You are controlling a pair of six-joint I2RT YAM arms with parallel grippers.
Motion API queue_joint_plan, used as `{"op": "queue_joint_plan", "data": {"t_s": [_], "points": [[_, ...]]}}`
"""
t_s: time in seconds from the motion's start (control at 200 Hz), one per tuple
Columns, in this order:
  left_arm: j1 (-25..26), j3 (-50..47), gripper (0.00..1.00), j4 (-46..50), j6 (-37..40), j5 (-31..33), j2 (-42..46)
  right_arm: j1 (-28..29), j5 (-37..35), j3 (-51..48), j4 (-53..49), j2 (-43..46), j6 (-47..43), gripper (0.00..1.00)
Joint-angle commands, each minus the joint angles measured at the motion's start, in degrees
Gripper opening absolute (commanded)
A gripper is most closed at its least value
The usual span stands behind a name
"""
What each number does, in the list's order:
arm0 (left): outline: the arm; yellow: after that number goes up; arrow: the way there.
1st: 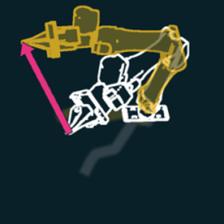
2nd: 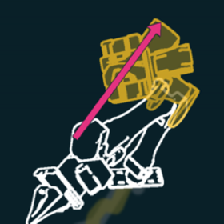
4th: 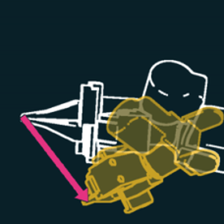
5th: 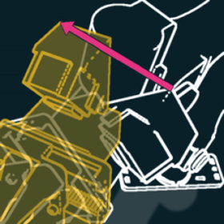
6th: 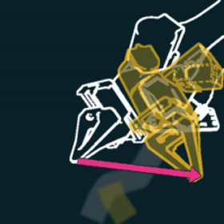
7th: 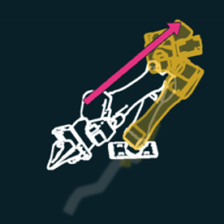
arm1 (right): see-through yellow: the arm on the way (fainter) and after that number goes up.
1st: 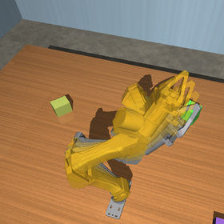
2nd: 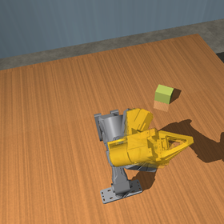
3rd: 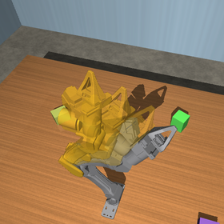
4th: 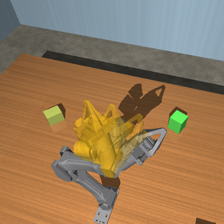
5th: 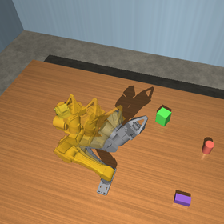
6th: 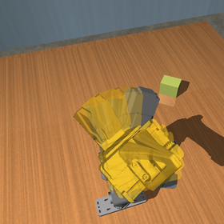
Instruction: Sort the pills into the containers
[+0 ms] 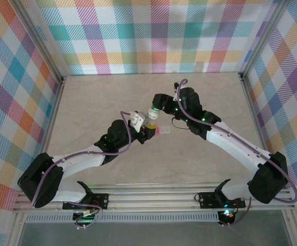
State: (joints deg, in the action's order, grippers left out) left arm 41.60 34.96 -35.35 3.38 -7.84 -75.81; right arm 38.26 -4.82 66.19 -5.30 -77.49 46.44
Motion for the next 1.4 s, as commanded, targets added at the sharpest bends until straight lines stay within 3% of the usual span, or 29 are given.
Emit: {"op": "queue_joint_plan", "data": {"t_s": [0.0, 0.38, 0.7, 0.89, 1.16, 1.395], "points": [[0.23, 0.01, 0.00, -4.44, -0.48, 0.46, -0.97, -0.20, 3.34, 1.08, 0.19, -1.07, 13.64, 0.65], [0.93, 1.84, 0.00, -4.26, 1.10, -0.07, -3.64, -0.20, 7.38, 2.88, 1.54, -2.92, 16.83, 0.48], [1.39, 3.10, 0.00, -5.25, 1.30, 1.06, -3.88, 0.05, 8.09, -1.78, 4.36, -3.47, 23.60, 0.47], [1.59, 3.82, 0.00, -6.11, 0.97, 1.73, -4.95, 0.18, 7.18, -2.12, 4.50, -3.63, 22.90, 0.46], [3.55, 5.31, 0.00, -2.79, 4.30, -0.86, -6.81, 0.28, 7.24, -1.90, 5.80, -3.54, 21.30, 0.20], [4.76, 5.91, 0.00, -0.47, 6.03, -1.92, -6.73, 0.24, 4.79, -3.67, 6.54, -2.24, 19.98, 0.05]]}}
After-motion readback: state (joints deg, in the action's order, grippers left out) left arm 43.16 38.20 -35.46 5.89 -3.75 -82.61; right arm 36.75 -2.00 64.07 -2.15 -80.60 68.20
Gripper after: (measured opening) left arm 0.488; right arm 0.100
